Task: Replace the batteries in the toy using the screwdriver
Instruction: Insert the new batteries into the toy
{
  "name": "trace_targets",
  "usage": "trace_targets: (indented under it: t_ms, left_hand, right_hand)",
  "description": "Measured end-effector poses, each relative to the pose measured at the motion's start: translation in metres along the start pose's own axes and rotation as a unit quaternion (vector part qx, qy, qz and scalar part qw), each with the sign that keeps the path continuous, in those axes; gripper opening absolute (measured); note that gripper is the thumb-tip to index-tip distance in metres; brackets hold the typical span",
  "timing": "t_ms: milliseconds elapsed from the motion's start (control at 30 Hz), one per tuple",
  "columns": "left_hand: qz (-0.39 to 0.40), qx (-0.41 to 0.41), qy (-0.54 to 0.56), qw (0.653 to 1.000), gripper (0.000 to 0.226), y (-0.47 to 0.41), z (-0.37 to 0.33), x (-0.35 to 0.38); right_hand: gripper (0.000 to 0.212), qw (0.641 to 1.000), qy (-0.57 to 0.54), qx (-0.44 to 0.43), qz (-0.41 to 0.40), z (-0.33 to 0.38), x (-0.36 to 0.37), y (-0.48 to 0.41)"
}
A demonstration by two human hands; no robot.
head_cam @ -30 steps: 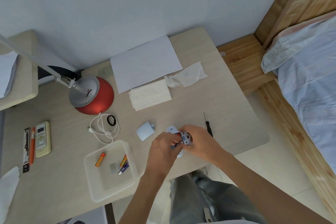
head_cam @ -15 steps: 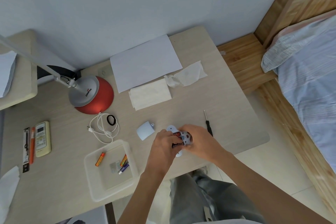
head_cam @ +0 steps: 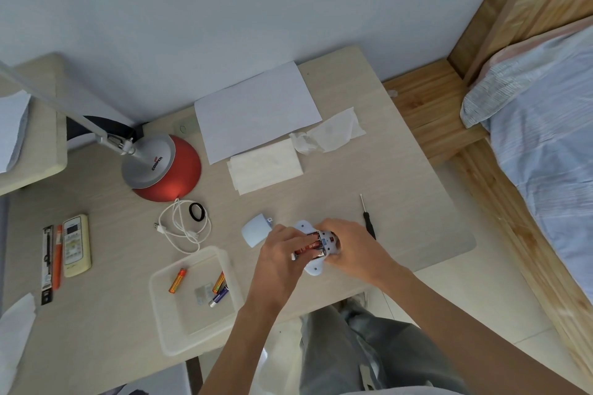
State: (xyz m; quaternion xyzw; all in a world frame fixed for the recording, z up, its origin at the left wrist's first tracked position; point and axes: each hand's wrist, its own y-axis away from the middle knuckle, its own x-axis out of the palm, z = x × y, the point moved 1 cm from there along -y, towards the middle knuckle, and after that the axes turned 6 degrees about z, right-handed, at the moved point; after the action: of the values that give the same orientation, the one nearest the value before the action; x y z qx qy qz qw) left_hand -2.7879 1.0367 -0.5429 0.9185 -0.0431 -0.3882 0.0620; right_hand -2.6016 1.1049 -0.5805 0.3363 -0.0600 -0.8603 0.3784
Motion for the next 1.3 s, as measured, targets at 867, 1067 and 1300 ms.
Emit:
trace_targets:
  t_ms: [867, 1067, 1300]
  left_hand:
    - [0.084, 0.116, -0.148, 0.979, 0.018, -0.006, 0.014, -0.002]
    - [0.073, 0.101, -0.134, 0.983, 0.015, -0.003, 0.016, -0.001]
    - [-0.036, 0.065, -0.079, 0.994, 0.019, 0.013, 0.019, -0.009]
  right_hand:
    - [0.052, 1.000, 0.015, -0.007, 0.009, 0.005, -0.003, 0.000]
    - [0.050, 1.000, 0.011, -0.003, -0.002, 0.004, 0.000, 0.003]
    - [0.057, 1.000, 0.006, -0.002, 0.005, 0.004, -0.005, 0.003]
